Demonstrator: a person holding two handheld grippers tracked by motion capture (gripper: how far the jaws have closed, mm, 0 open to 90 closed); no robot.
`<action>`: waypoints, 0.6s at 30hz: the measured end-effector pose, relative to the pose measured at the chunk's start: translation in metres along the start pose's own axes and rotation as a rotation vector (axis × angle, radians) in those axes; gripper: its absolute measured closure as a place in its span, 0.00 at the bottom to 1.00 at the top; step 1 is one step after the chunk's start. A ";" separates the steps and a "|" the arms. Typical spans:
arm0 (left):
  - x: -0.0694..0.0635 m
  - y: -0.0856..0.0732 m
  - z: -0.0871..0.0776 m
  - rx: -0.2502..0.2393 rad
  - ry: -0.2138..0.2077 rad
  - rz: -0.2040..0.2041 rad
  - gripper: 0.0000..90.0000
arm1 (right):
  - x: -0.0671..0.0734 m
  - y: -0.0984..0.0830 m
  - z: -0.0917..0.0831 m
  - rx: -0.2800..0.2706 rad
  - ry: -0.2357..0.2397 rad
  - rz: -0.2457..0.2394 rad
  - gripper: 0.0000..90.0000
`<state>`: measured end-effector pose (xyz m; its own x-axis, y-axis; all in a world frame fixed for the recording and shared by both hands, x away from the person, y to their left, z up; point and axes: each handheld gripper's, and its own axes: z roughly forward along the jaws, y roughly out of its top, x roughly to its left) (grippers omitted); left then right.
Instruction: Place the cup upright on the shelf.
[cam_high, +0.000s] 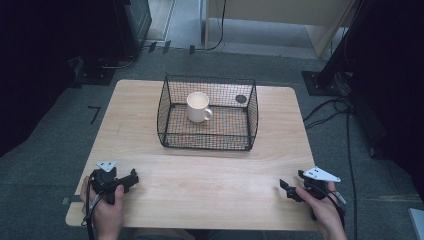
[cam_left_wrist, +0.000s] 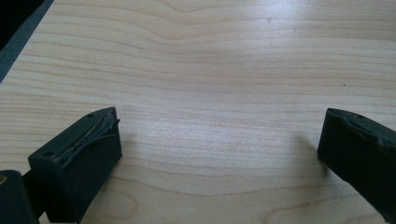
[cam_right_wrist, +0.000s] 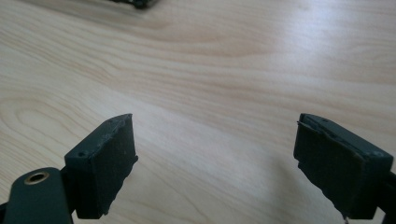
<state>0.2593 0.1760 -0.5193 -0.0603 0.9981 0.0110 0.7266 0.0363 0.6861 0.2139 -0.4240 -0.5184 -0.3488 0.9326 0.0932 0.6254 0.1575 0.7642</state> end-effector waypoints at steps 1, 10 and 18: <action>0.000 0.000 0.000 0.000 0.000 0.000 0.00 | 0.000 -0.002 0.000 0.011 -0.013 -0.002 0.14; 0.000 0.000 0.000 0.000 0.000 0.000 0.00 | -0.004 -0.009 0.000 0.054 -0.088 -0.010 0.11; 0.000 0.000 0.000 0.000 0.000 0.001 0.00 | -0.002 -0.010 0.000 0.051 -0.117 0.012 0.11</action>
<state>0.2592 0.1761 -0.5193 -0.0594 0.9982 0.0115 0.7267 0.0353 0.6861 0.2087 -0.4277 -0.5258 -0.2588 0.9656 0.0250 0.6648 0.1593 0.7298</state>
